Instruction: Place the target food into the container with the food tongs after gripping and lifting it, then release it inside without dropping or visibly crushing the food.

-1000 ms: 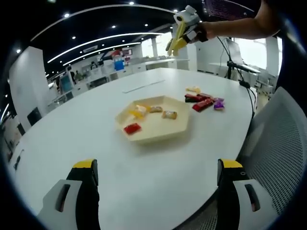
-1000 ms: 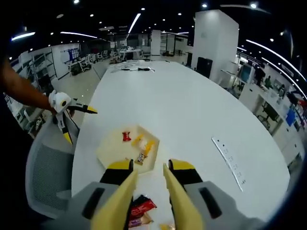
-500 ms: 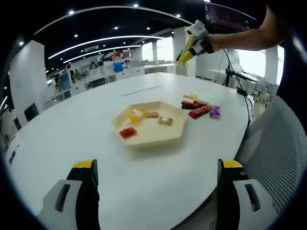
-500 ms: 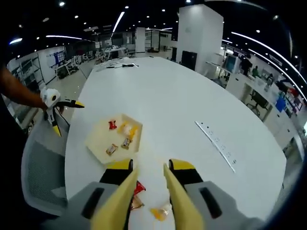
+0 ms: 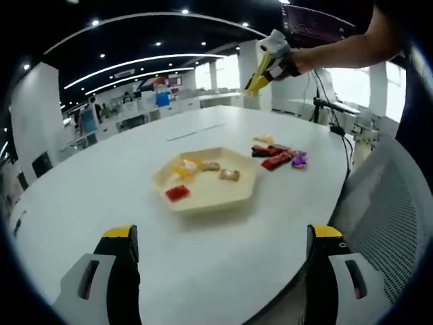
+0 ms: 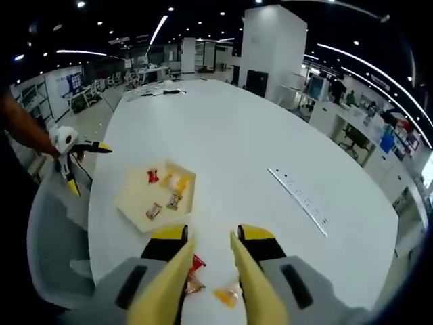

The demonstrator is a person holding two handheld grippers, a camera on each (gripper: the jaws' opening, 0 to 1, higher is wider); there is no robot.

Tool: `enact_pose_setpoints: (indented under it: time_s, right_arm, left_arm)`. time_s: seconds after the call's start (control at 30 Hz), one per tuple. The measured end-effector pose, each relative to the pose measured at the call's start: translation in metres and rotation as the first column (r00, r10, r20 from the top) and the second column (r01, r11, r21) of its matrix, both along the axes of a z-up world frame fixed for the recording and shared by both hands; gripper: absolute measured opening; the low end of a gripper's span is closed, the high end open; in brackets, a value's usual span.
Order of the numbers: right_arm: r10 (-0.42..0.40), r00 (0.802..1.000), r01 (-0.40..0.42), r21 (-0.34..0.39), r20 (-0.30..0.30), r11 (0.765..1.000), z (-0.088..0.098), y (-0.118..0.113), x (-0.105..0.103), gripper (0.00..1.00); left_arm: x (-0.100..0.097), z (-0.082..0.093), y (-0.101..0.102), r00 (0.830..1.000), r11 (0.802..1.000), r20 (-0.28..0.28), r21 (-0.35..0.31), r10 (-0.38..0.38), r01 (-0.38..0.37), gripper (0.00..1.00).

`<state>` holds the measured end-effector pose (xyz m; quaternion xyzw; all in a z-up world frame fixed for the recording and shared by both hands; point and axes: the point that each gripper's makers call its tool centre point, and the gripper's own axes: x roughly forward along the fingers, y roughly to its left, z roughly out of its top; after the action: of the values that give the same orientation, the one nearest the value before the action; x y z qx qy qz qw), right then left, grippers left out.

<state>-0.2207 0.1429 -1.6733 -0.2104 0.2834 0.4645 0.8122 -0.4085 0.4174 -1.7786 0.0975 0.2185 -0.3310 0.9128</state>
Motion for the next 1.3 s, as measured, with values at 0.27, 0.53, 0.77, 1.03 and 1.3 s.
enact_pose_setpoints:
  time_s: [0.27,0.53,0.77,1.03,1.3]
  right_arm:
    - [-0.123,0.992,0.123,-0.043,-0.003,0.991,-0.005,-0.01,0.004,0.28]
    - [-0.179,0.983,0.177,-0.056,-0.032,0.983,-0.021,-0.032,0.006,0.29]
    - [-0.216,0.975,0.214,-0.053,-0.052,0.975,-0.042,-0.051,0.01,0.29]
    - [-0.202,0.979,0.199,-0.068,-0.034,0.978,-0.052,-0.065,0.024,0.29]
    - [-0.246,0.968,0.243,-0.059,-0.044,0.968,-0.059,-0.068,0.029,0.29]
  left_arm:
    - [-0.005,0.004,-0.016,0.998,0.998,0.031,0.017,-0.061,0.061,0.99]
    - [0.001,0.004,-0.007,0.999,0.999,0.039,0.025,-0.027,0.026,0.99]
    - [0.004,0.01,-0.004,0.998,1.0,0.066,0.011,-0.01,0.01,0.99]
    - [0.001,0.007,-0.008,0.997,0.999,0.064,0.03,-0.042,0.04,0.99]
    - [0.0,0.001,-0.006,0.999,0.999,0.032,0.039,-0.028,0.027,0.99]
